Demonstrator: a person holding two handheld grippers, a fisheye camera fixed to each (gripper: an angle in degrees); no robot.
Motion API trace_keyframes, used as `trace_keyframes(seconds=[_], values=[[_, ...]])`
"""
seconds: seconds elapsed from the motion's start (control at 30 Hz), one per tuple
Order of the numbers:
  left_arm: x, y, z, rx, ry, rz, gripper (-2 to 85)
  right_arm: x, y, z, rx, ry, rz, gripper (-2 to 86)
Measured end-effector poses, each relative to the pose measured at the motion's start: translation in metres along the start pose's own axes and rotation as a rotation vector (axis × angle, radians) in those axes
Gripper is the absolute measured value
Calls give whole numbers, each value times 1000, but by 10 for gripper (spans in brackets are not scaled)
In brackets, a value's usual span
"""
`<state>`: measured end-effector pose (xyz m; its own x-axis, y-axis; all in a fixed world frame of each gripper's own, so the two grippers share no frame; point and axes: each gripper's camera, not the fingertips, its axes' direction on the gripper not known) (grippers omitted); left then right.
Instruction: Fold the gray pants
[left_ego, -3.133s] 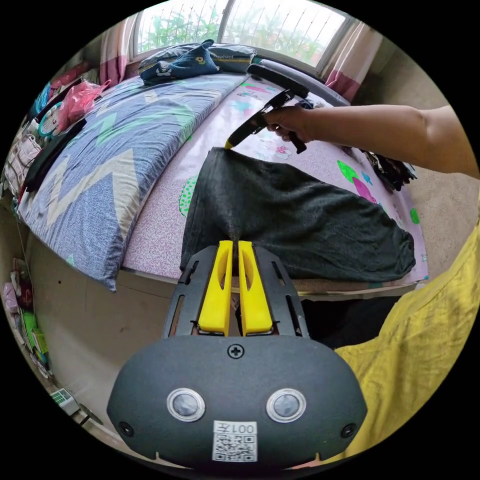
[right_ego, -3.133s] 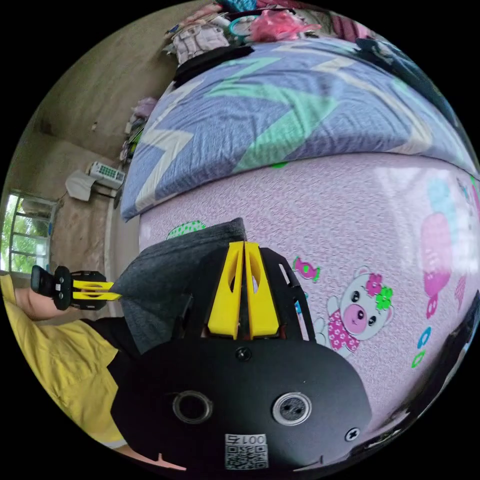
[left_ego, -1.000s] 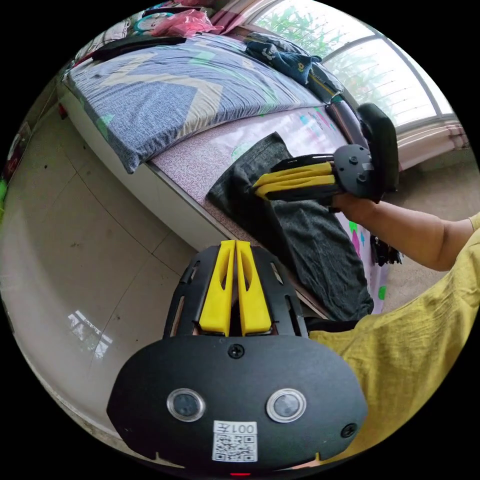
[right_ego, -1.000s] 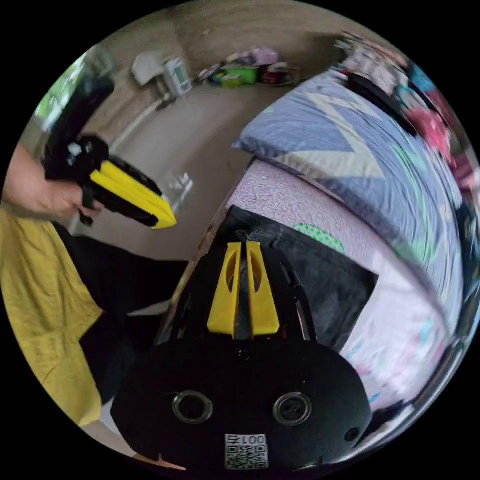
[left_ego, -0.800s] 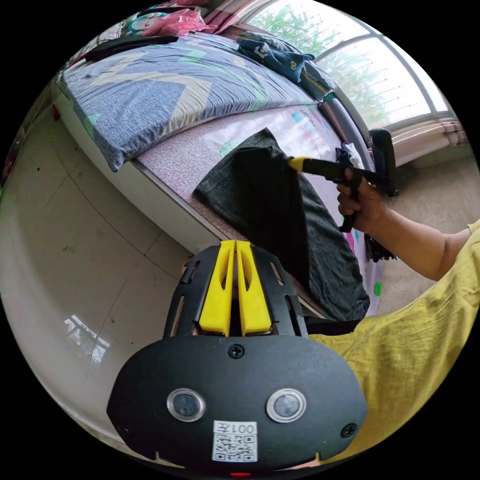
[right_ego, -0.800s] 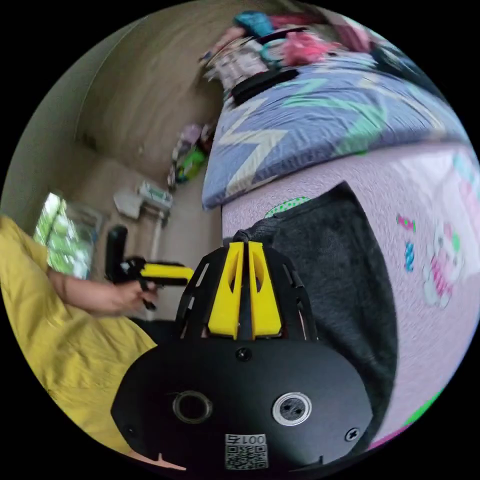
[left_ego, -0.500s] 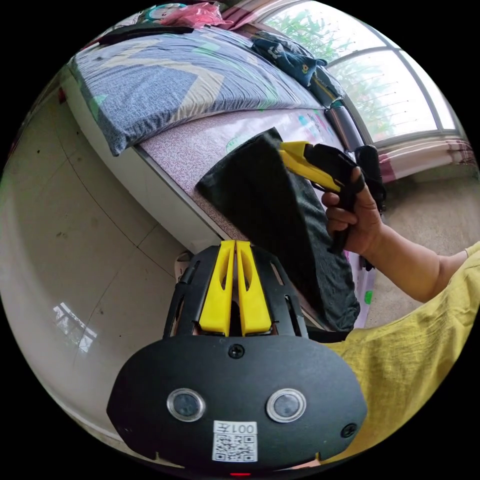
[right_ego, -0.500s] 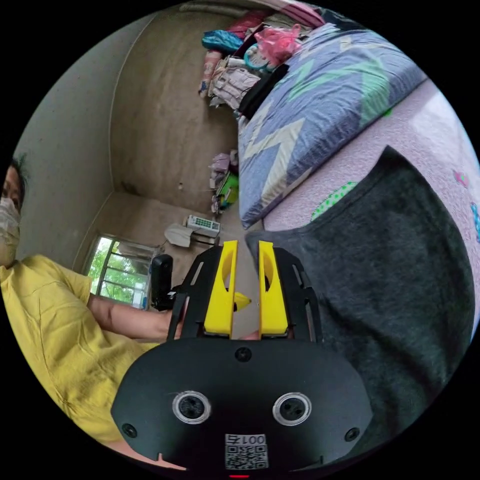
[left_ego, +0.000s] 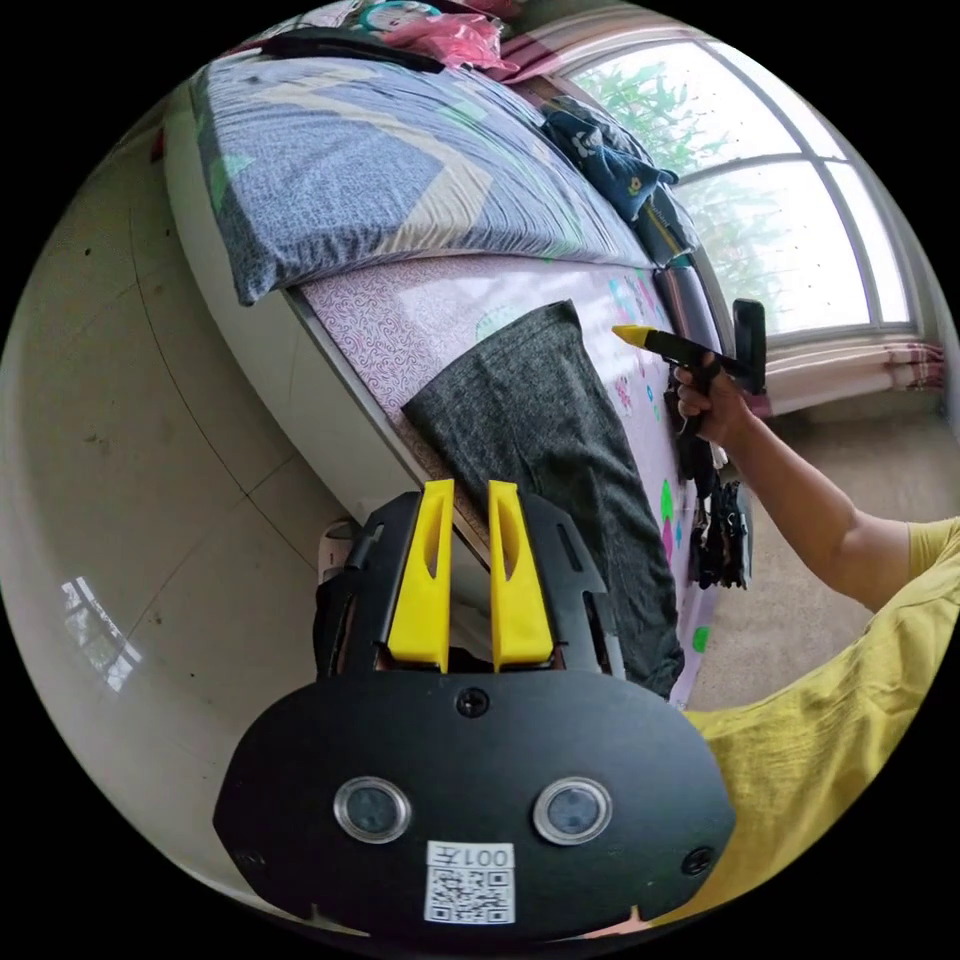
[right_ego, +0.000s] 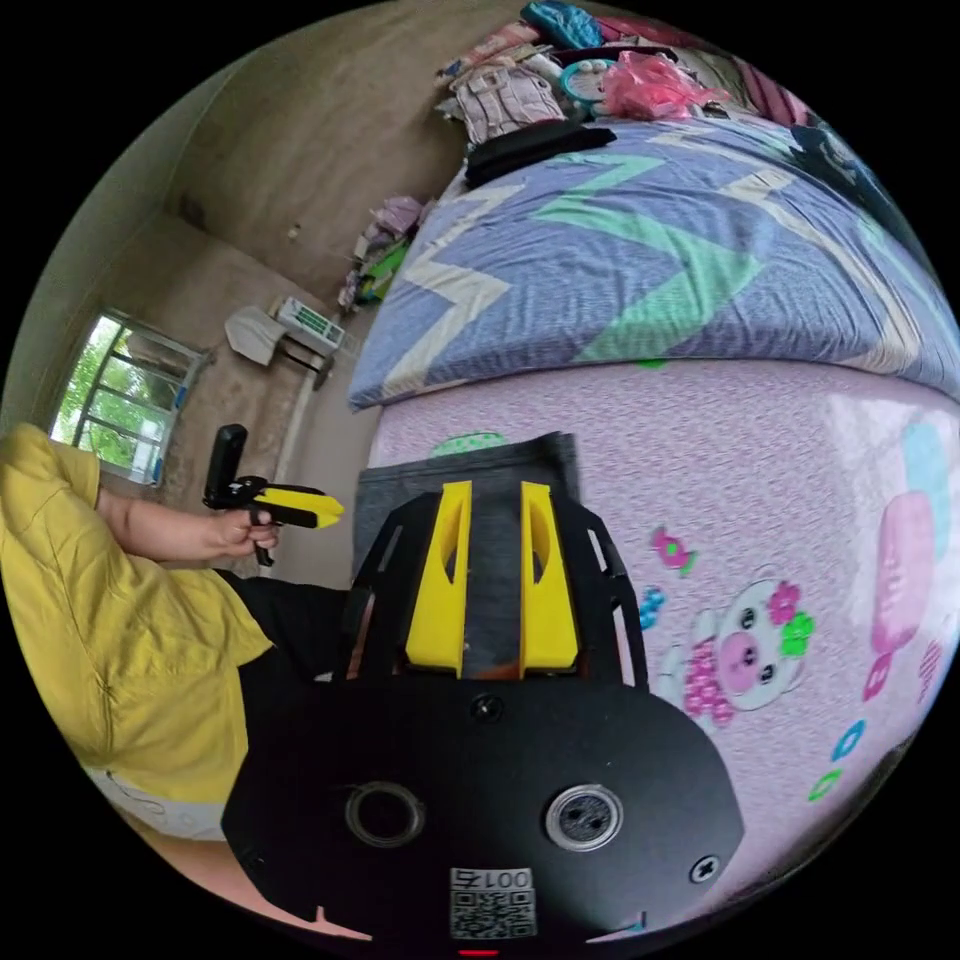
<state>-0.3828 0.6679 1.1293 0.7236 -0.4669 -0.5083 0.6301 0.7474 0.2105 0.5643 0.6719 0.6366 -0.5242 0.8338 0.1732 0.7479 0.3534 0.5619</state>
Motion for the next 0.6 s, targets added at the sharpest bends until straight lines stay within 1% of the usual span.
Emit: trace_keyframes(seconds=[0.07,0.27,0.37,0.43,0.5,0.53,0.6], values=[[-4,-2,0,-2,17,-19,27,26,-27,4,-93,20,-12,74],[-10,-12,1,9,54,-46,32,51,-81,45,-280,-27,-111,96],[-10,-20,3,10,70,-48,33,59,-97,63,-352,-42,-139,94],[-10,-26,5,13,81,-60,31,64,-104,64,-353,-49,-153,89],[-9,-29,6,15,88,-67,30,71,-111,65,-355,-103,-145,80],[-8,-31,6,12,93,-67,30,74,-114,69,-371,-168,-143,72],[-7,-34,7,8,92,-65,29,73,-117,83,-434,-252,-151,57]])
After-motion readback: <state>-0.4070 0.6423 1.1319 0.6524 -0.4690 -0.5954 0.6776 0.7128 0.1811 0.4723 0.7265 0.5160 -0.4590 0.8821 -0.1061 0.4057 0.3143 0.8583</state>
